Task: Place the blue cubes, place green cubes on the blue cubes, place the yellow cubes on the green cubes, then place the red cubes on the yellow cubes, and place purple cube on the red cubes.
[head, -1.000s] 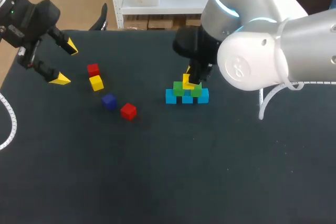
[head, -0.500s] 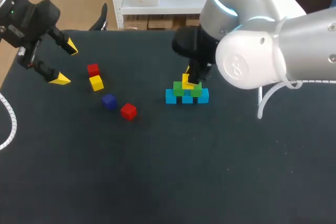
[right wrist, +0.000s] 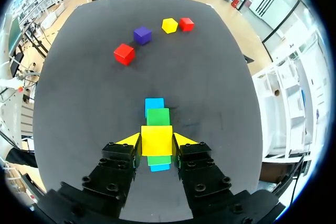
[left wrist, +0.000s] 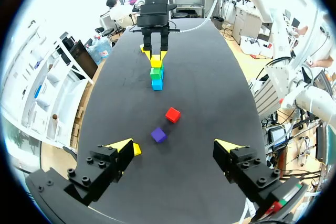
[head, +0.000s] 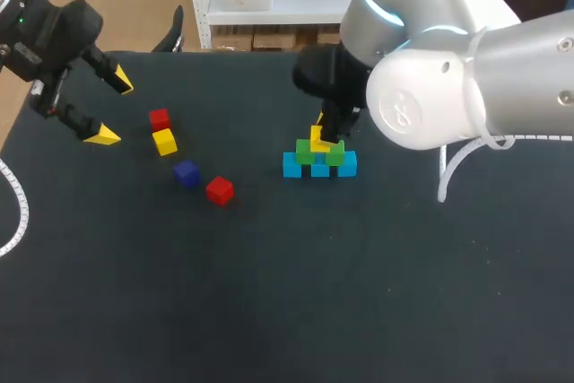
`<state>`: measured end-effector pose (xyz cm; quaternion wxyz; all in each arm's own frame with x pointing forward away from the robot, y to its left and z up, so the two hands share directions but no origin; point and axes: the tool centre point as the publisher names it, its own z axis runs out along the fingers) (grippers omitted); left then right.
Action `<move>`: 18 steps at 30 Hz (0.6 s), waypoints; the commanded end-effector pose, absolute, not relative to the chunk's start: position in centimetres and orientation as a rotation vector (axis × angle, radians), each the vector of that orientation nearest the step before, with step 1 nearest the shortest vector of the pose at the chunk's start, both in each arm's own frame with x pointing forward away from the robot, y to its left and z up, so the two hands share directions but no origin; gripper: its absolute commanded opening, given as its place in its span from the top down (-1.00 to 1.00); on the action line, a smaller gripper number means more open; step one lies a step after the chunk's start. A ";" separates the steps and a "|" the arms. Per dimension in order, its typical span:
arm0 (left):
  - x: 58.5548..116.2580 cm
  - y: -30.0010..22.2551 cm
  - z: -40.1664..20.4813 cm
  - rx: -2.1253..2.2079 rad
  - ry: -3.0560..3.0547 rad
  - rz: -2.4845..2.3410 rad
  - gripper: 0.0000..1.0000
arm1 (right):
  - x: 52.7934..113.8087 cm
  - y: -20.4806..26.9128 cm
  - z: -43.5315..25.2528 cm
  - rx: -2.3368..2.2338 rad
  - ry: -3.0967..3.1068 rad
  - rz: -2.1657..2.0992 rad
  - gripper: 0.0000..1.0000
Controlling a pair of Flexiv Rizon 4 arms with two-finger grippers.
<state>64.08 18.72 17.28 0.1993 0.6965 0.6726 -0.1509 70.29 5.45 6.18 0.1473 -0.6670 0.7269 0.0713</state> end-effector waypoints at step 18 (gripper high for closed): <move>64.1 18.8 17.3 1.949 1.877 -0.423 -1.00 | 70.5 5.4 6.1 -1.921 2.093 0.220 0.12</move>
